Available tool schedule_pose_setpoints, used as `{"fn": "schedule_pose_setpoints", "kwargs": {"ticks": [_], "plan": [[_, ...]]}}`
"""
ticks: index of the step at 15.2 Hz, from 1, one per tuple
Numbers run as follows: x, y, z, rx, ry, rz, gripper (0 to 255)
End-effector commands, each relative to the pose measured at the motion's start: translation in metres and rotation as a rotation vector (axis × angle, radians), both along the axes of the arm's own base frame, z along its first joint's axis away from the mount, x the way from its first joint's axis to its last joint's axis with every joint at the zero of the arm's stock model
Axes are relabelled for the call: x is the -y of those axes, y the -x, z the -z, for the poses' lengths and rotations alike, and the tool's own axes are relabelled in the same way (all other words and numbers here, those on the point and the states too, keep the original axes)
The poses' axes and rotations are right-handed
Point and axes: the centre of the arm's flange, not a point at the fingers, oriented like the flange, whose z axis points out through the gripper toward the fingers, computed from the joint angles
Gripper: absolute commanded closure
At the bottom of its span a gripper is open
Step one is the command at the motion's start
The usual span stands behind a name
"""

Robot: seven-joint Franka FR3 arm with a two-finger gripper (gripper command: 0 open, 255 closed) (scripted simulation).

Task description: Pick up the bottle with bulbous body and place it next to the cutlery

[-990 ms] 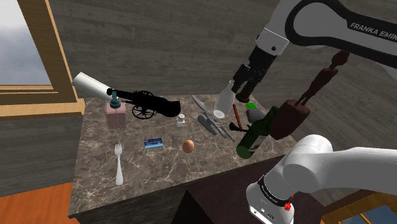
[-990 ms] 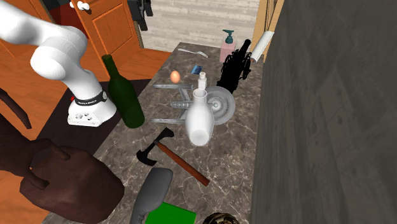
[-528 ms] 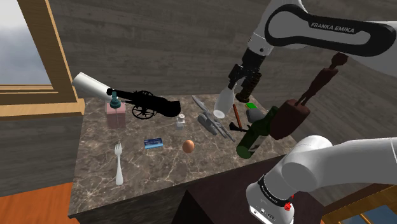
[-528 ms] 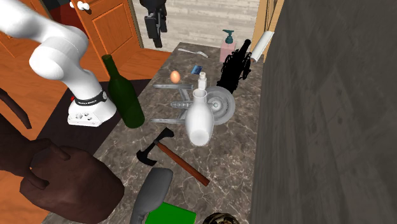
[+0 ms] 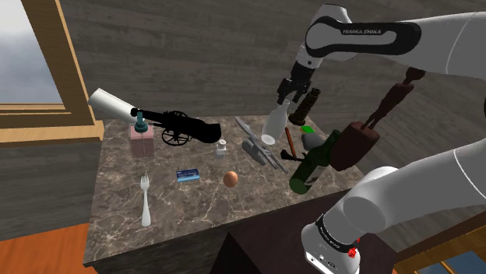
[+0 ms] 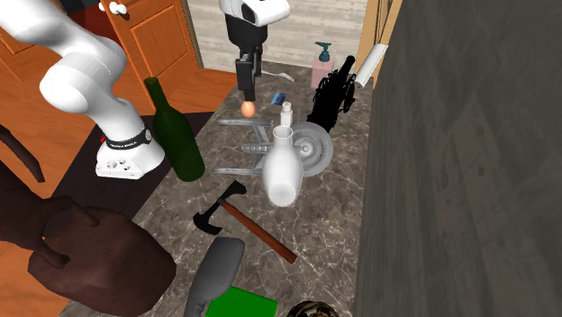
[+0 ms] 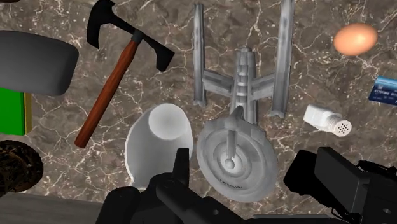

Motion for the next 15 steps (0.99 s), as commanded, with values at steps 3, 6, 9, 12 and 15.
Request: {"fn": "schedule_pose_setpoints", "kwargs": {"ticks": [3,6,9,12,15], "plan": [[0.038,-0.029,0.018,-0.017,0.020,0.011,0],[0.068,-0.051,0.032,-0.030,0.035,0.020,0],[0.094,-0.069,0.044,-0.041,0.048,0.028,0],[0.094,-0.068,0.060,-0.041,0.048,0.028,0],[0.094,-0.068,0.075,-0.041,0.048,0.028,0]]}}
